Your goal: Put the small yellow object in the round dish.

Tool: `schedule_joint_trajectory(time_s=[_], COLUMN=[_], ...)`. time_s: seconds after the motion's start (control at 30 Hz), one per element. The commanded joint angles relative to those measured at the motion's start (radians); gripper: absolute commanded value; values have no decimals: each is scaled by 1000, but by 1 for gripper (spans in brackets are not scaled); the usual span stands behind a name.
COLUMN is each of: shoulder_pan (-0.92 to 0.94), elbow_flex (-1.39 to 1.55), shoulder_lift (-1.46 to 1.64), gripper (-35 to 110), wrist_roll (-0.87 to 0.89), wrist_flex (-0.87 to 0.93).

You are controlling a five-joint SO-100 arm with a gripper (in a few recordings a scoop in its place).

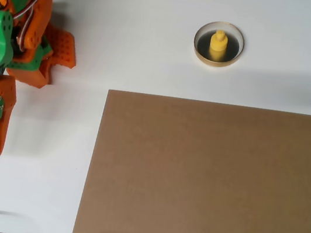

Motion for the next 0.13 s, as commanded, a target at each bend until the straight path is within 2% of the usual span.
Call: schedule_joint_trajectory(time_s=[0.0,0.1], shoulder_pan=[8,8], elbow_flex=[0,0], shoulder_lift=[31,31], gripper=[0,0], wrist_roll=[-14,-14], wrist_flex=[-6,-6])
